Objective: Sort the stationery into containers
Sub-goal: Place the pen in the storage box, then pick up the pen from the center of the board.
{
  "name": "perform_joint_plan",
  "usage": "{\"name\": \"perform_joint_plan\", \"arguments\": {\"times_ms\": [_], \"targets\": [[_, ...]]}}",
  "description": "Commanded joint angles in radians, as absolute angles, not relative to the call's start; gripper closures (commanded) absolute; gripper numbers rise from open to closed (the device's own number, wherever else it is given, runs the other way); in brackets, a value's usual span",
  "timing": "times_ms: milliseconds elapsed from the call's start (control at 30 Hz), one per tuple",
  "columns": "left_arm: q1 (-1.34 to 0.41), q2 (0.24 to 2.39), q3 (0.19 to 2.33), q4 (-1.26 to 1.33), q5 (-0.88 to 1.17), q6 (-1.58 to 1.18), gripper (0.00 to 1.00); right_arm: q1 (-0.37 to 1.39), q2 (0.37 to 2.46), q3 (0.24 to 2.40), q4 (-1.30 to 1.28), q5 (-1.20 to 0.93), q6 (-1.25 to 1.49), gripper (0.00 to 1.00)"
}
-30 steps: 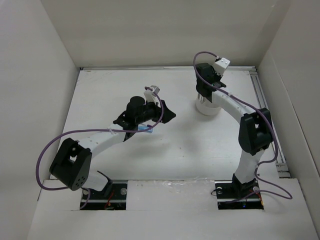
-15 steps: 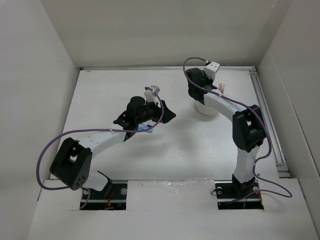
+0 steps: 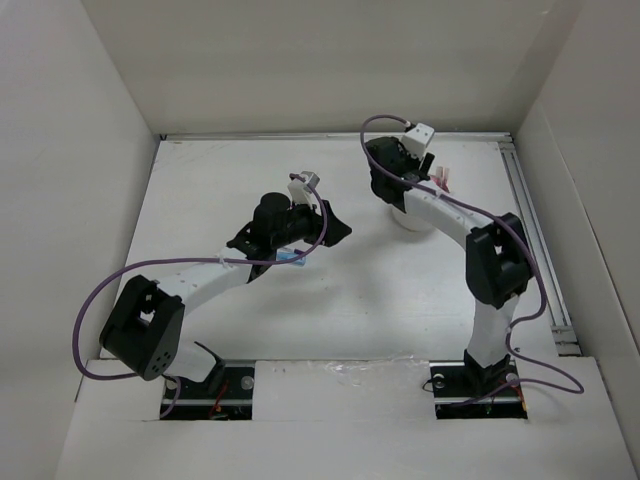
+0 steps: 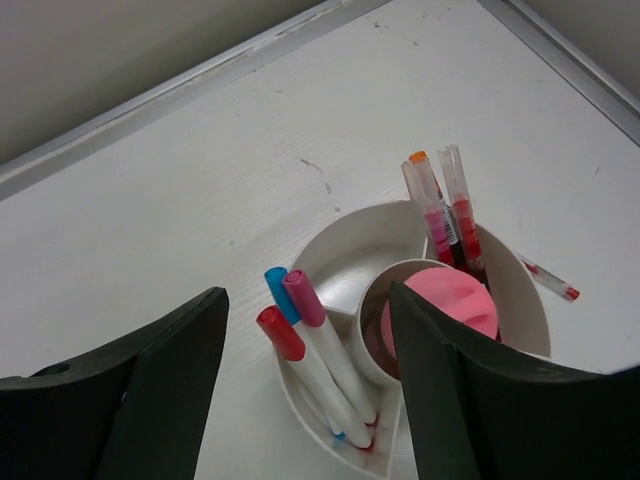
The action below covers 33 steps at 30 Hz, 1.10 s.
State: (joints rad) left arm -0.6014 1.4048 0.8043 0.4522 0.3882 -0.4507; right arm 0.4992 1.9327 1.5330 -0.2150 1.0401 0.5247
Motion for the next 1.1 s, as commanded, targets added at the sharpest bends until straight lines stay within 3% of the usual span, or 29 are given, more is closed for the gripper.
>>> {"name": "perform_joint_plan", "arguments": {"times_ms": [0, 233, 300, 400, 433, 467, 600, 633, 667, 800, 900, 1067], "targets": [[-0.606, 1.381, 0.799, 0.485, 0.396, -0.445, 0.42, 0.508, 1.804, 1.549, -0.222, 0.991, 0.598, 0.29], [-0.606, 1.381, 0.799, 0.494, 0.405, -0.454, 0.42, 0.385, 1.508, 1.350, -0.229, 0.715, 0.770, 0.29], [-0.606, 1.371, 0.799, 0.494, 0.405, -0.454, 0.42, 0.300, 1.445, 1.242, -0.213, 0.634, 0.820, 0.34], [-0.606, 1.371, 0.799, 0.505, 0.440, -0.463, 0.42, 0.168, 1.362, 1.134, -0.192, 0.528, 0.909, 0.72], [-0.606, 1.371, 0.799, 0.514, 0.440, -0.463, 0.42, 0.135, 1.353, 1.077, -0.192, 0.509, 0.928, 0.93], [-0.606, 1.371, 0.789, 0.514, 0.440, -0.472, 0.42, 0.105, 1.353, 1.053, -0.181, 0.497, 0.960, 0.99], [-0.606, 1.352, 0.788, 0.514, 0.449, -0.472, 0.42, -0.012, 1.439, 0.999, -0.181, 0.416, 0.980, 1.00], [-0.606, 1.339, 0.779, 0.514, 0.449, -0.472, 0.42, -0.030, 1.462, 0.999, -0.181, 0.401, 0.971, 0.96], [-0.606, 1.339, 0.779, 0.523, 0.440, -0.472, 0.42, -0.031, 1.509, 0.999, -0.181, 0.382, 0.962, 0.74], [-0.606, 1.328, 0.769, 0.523, 0.430, -0.472, 0.42, -0.054, 1.627, 1.064, -0.235, 0.333, 0.899, 0.30], [-0.606, 1.328, 0.769, 0.532, 0.439, -0.472, 0.42, -0.054, 1.678, 1.087, -0.235, 0.302, 0.868, 0.21], [-0.606, 1.328, 0.769, 0.532, 0.439, -0.482, 0.42, -0.063, 1.764, 1.163, -0.268, 0.284, 0.836, 0.19]]}}
